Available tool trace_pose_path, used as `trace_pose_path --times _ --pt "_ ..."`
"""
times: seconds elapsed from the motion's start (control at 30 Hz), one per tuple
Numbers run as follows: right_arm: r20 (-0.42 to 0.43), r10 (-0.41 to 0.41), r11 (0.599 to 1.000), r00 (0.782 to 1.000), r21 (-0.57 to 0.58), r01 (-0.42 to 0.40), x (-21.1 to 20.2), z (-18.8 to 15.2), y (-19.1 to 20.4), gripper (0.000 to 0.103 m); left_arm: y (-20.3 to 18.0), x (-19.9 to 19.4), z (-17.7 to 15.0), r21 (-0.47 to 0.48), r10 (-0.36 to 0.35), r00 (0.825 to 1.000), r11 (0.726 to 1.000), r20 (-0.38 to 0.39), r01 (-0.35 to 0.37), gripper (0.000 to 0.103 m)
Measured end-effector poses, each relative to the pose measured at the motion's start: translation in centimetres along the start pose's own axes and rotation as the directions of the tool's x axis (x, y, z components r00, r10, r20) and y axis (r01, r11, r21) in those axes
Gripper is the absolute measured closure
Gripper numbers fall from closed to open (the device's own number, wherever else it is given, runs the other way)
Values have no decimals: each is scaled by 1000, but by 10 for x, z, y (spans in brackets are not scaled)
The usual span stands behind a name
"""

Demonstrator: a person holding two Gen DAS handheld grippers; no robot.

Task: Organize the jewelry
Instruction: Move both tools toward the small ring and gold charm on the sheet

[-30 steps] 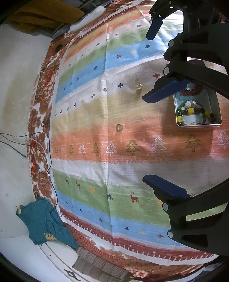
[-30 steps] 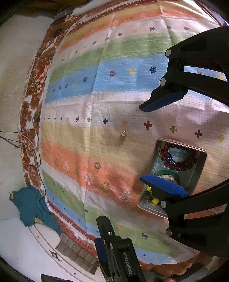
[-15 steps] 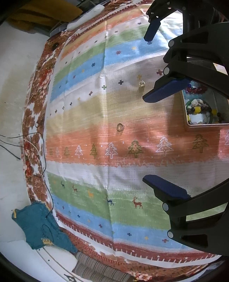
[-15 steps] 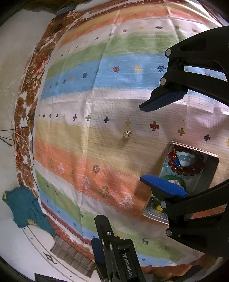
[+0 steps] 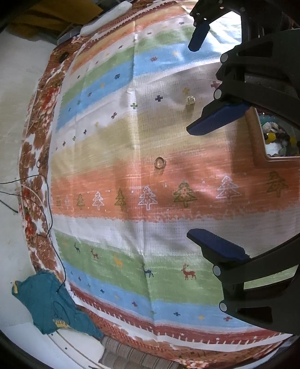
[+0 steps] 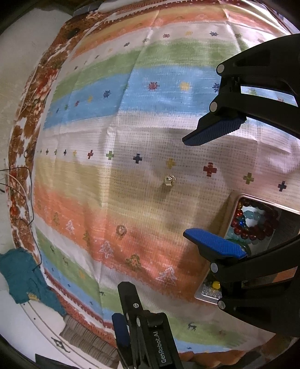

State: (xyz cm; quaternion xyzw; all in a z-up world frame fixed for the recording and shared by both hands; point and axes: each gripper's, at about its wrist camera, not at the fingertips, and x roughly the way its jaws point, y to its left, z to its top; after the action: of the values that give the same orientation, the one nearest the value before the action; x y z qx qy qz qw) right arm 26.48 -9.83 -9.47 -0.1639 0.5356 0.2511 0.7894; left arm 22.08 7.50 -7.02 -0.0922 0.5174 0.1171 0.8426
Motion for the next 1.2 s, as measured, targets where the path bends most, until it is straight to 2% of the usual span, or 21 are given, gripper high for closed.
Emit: trace_pose_path --times 0.27,0.43,0.77,1.13,1.2 --pt "-34 -4 1000 999 -15 3 14 4 1 29 -4 15 7 22 -4 1000 1000 -25 4 22" --pt "-59 -12 1000 998 -25 10 24 6 3 29 -6 29 9 36 3 998 999 -59 -1 30" --pt "-113 -16 1000 993 -24 13 49 12 0 29 -14 52 19 70 20 996 997 -92 -13 32" --pt "-155 -9 1000 988 2 9 65 16 -7 30 -15 76 30 76 7 991 997 -136 3 40" --pt "-163 -5 1000 987 5 5 68 18 -7 34 -13 81 32 74 3 989 997 -148 8 42"
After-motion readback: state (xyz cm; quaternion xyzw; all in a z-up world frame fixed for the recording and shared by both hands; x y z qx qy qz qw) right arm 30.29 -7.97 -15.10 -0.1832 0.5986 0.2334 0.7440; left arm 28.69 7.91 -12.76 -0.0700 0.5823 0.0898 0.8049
